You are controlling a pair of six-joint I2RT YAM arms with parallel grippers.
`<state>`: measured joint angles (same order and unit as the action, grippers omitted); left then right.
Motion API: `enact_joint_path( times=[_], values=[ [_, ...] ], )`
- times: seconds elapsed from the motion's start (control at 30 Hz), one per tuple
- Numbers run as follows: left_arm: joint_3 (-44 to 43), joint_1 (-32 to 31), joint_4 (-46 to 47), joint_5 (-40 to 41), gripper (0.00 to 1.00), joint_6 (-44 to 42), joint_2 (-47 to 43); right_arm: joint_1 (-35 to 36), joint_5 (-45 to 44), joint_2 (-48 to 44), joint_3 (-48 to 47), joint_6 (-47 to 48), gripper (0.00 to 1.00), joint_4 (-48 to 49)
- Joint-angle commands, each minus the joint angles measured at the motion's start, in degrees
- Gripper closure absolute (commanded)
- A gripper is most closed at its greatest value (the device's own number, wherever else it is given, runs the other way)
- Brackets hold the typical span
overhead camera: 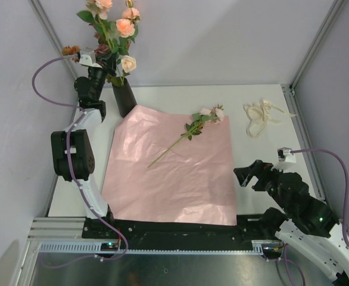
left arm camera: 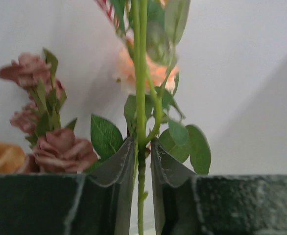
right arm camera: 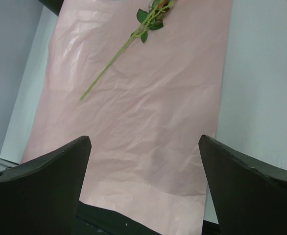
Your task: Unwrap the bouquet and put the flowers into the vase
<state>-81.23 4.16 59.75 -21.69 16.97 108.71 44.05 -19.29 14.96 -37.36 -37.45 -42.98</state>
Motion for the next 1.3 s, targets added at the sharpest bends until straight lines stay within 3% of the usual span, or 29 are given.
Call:
enact_joint_path(
  times=[0.0,0.1,0.37,0.67,0.9,1.13,1.27],
  values=[
    [2.25,0.40,2.86,0.61,0.71,0.15,0.75,0.10,-1.31,-1.17,-3.07,0.09,0.01,0.04],
    [4.47,0.33,2.66,0.11,0.58,-0.09,-0.56,0.08,-1.14,-1.75,-3.42,-0.24,0.01,-0.52],
    [14.88,0.23,2.47,1.47,0.39,-1.34,-9.62,0.12,-0.75,-3.25,-3.69,-0.92,0.01,-1.01],
    [29.65,0.14,0.86,7.05,0.30,-2.12,-23.39,0.11,0.74,-5.68,-3.68,-1.07,0.01,-2.18],
    [30.43,0.13,-17.65,11.58,0.29,-2.30,-35.55,0.18,0.29,-8.93,-3.68,-0.98,0.01,-3.65],
    [31.27,-0.89,-30.81,10.03,0.30,-5.24,-47.97,0.22,0.51,-9.46,-3.28,-0.37,0.01,-3.06],
    [27.41,-4.61,-44.71,8.96,0.29,-7.08,-53.96,0.24,0.95,-9.16,-3.00,0.13,0.01,-2.56]
  ],
)
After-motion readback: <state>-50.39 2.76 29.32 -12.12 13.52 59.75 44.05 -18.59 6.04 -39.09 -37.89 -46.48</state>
